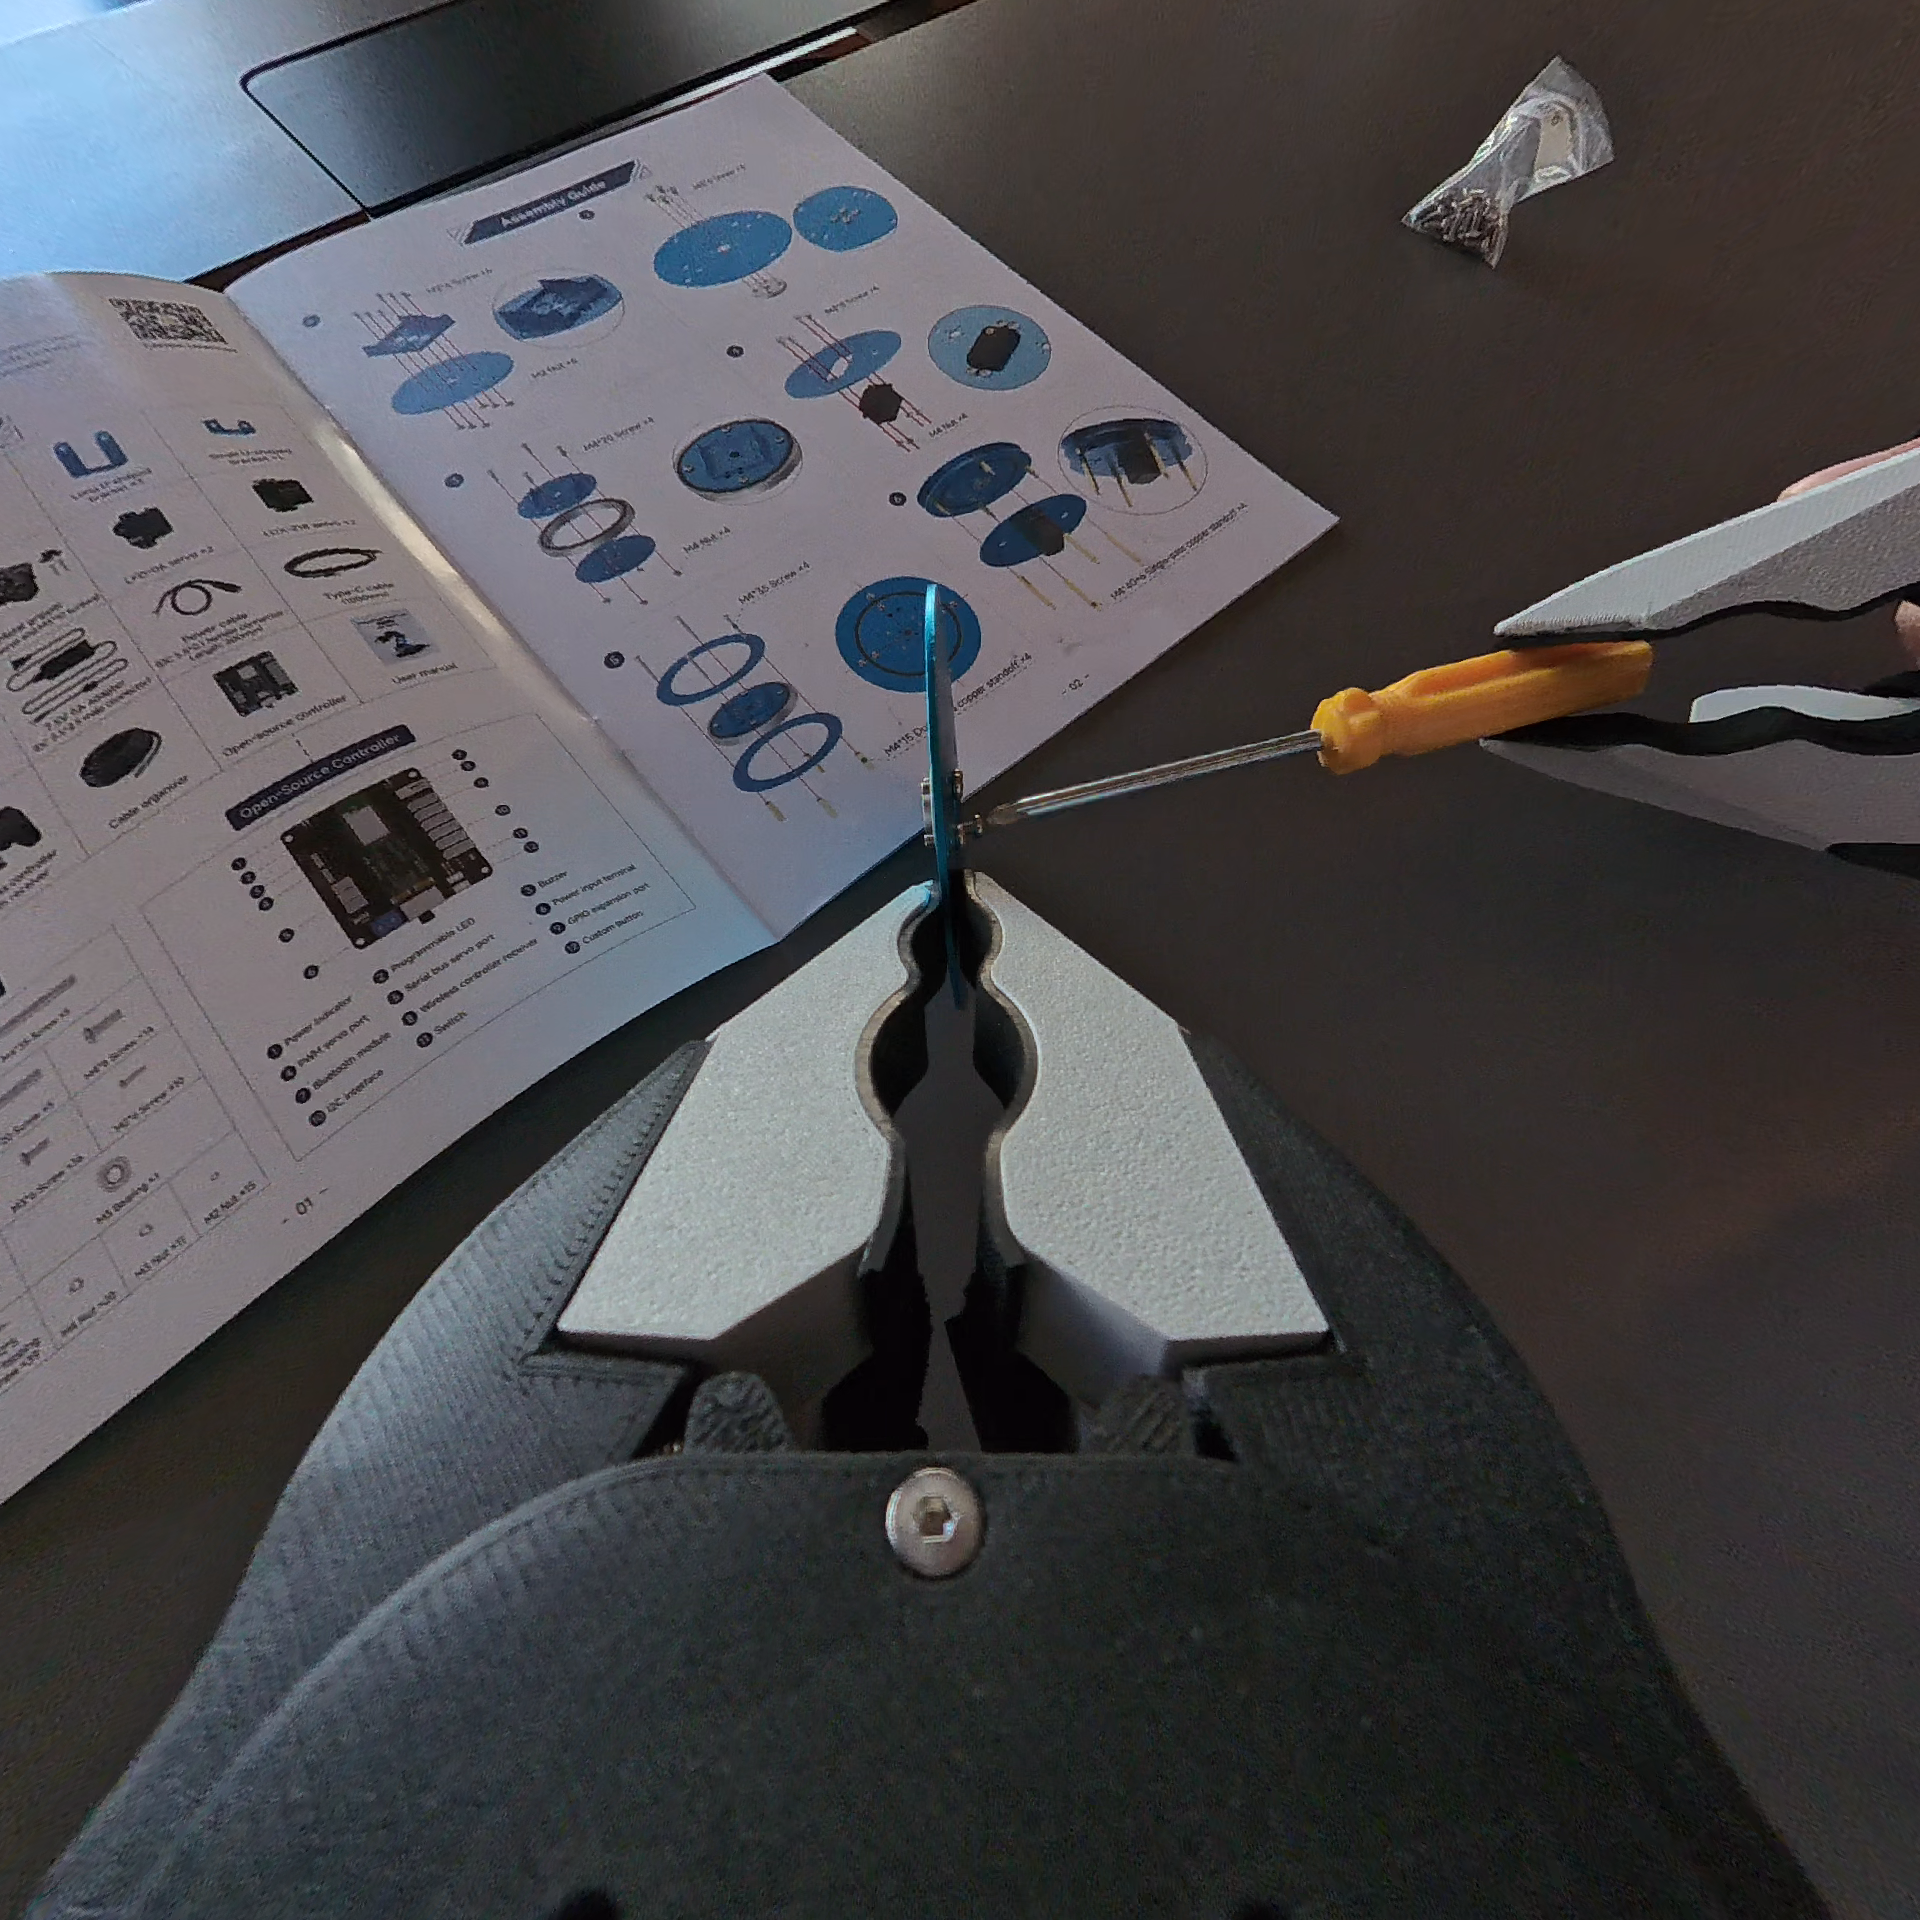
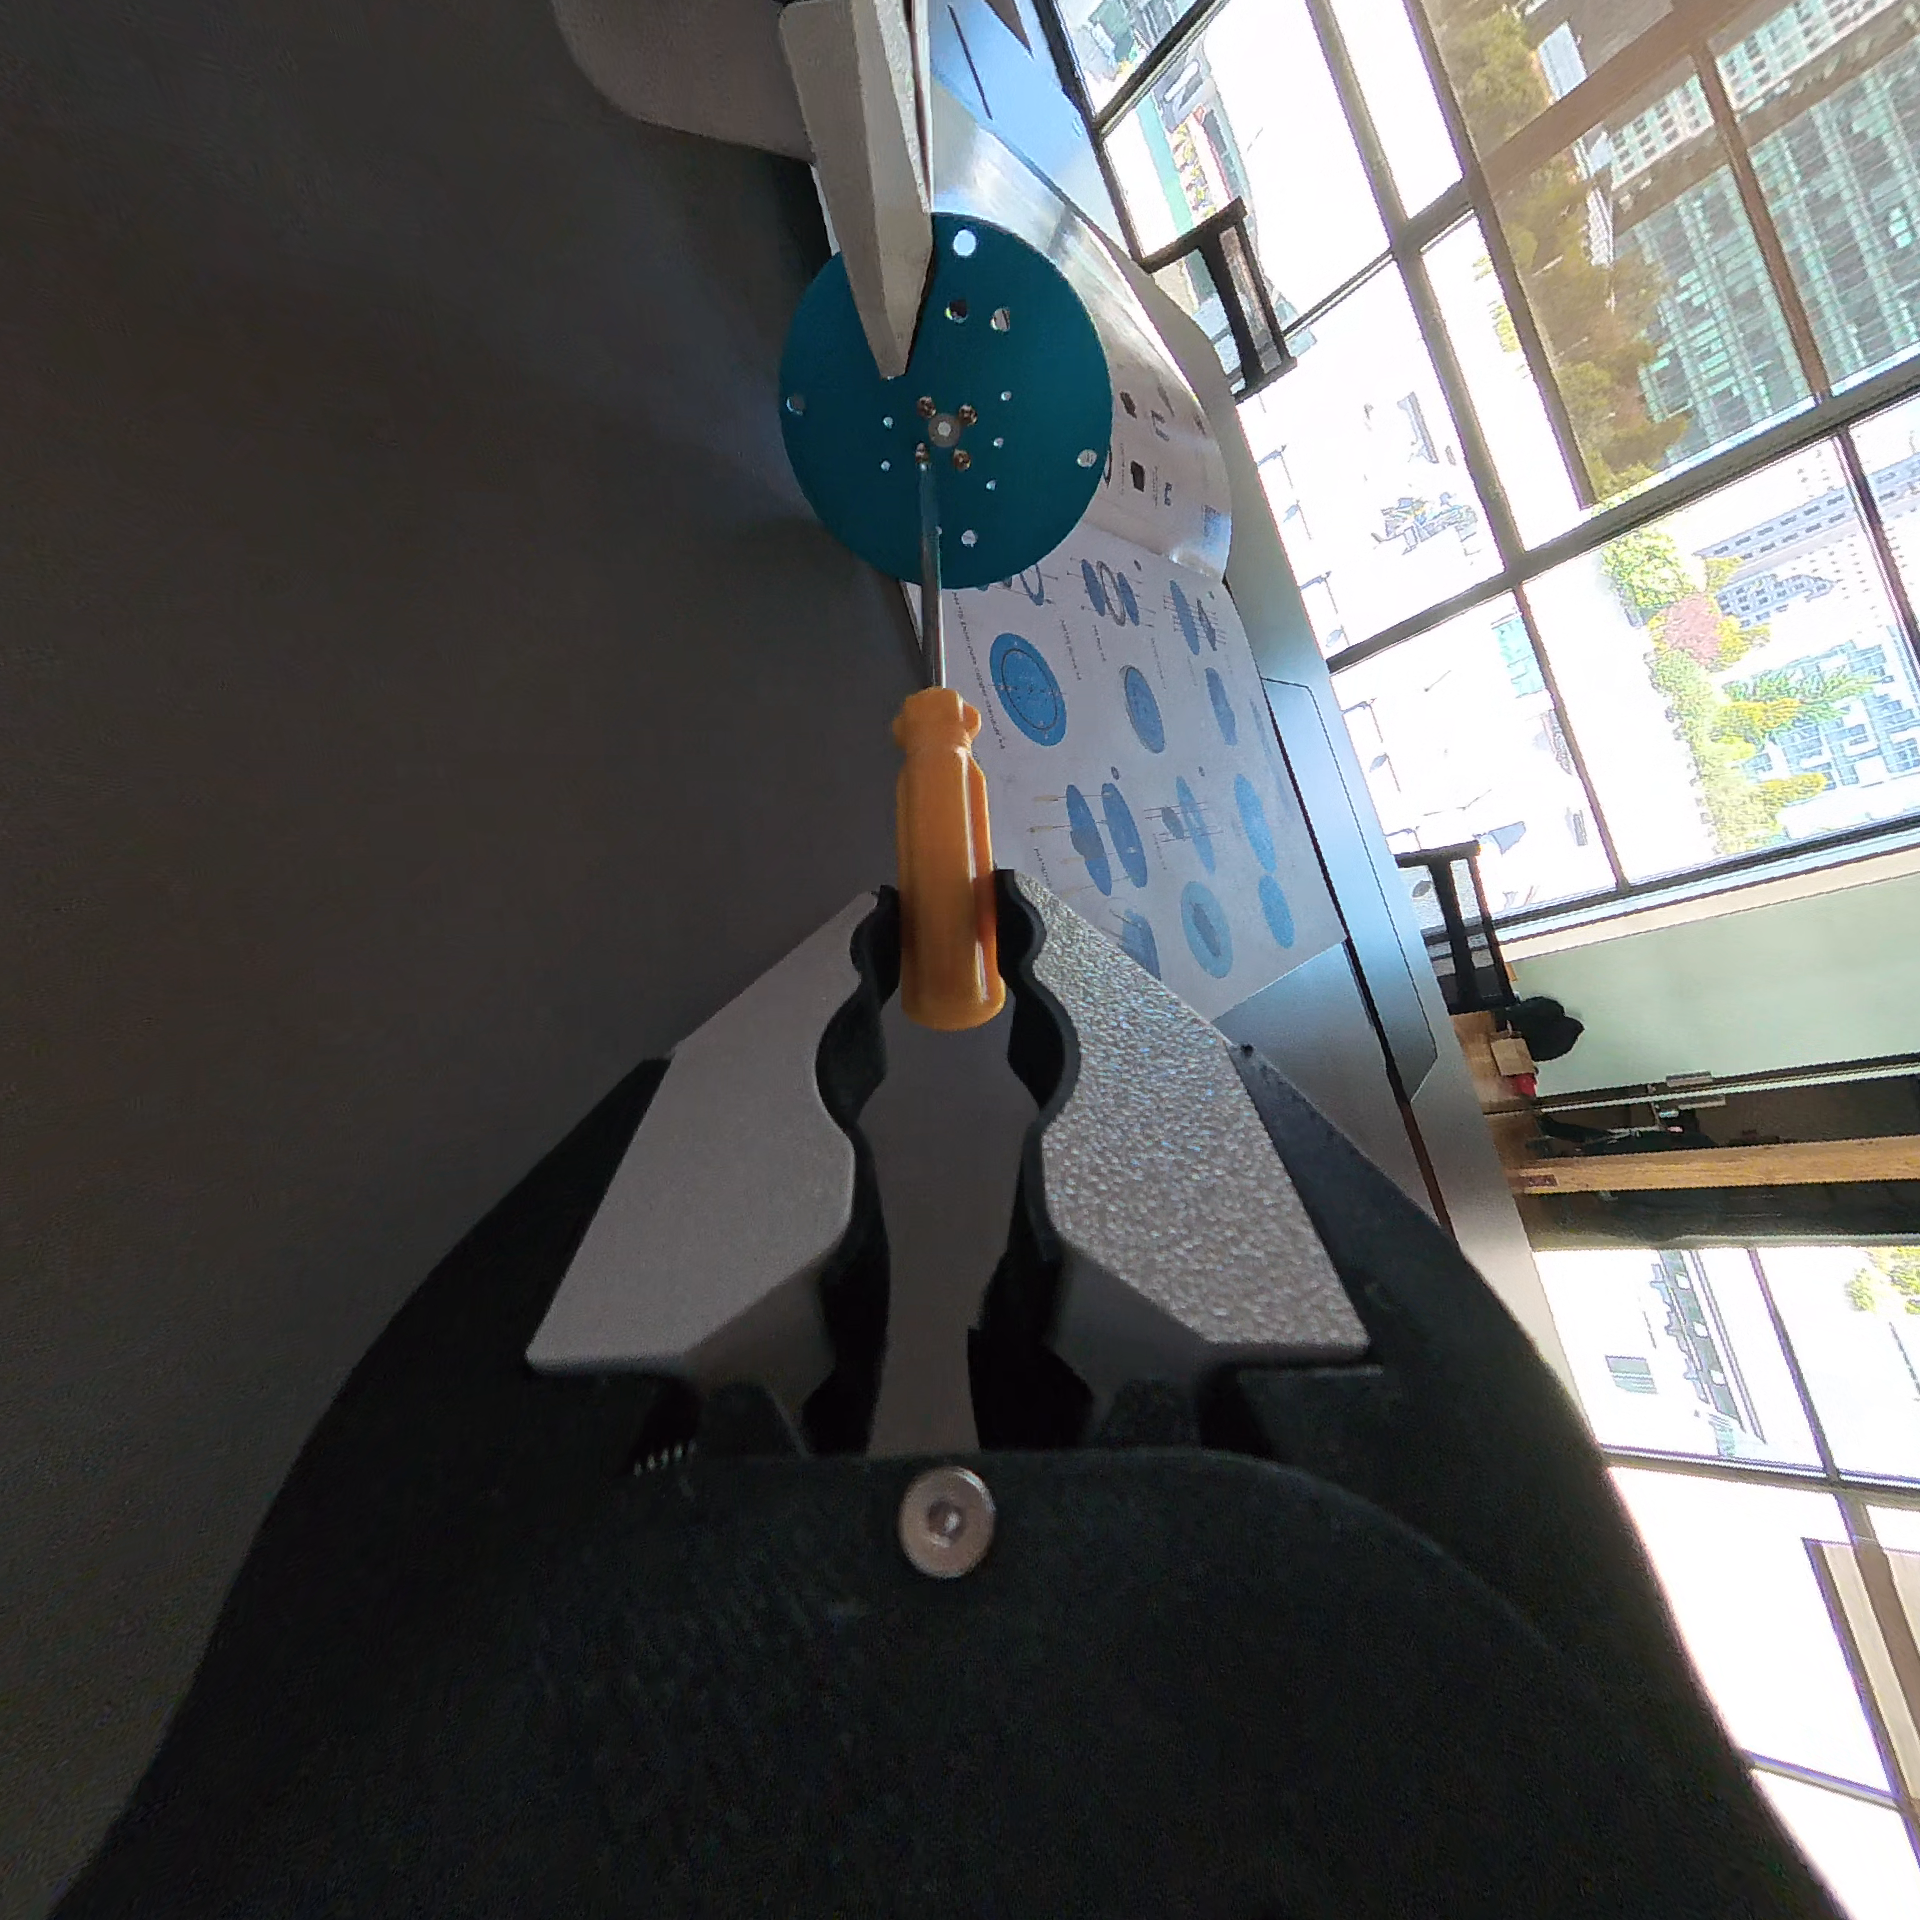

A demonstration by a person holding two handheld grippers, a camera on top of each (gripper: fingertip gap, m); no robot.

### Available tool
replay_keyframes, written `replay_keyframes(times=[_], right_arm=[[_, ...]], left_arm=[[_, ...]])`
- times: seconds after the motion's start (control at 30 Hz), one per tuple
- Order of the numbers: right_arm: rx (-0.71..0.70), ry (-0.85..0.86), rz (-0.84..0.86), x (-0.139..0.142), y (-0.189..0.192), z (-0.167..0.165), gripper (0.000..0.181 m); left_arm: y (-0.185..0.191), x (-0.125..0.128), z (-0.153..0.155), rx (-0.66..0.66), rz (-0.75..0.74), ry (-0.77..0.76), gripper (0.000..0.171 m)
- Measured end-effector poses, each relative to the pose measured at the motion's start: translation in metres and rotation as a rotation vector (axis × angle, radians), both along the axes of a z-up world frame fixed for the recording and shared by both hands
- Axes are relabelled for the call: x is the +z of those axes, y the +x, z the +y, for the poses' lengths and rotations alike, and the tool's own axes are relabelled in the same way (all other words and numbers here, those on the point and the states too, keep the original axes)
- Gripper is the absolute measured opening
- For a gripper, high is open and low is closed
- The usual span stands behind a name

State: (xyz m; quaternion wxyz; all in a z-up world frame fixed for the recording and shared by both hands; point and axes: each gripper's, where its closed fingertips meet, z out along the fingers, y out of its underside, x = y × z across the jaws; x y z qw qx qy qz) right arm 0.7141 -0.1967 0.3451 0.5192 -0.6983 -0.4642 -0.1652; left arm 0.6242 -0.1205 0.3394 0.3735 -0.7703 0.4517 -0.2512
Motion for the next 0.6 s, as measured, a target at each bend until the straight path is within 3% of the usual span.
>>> replay_keyframes(times=[0.6], right_arm=[[0.005,-0.017,0.011,0.0000,-0.0008,0.0012,0.017]], left_arm=[[0.0008,-0.0001,-0.0001,-0.002,0.002,0.005,0.000]])
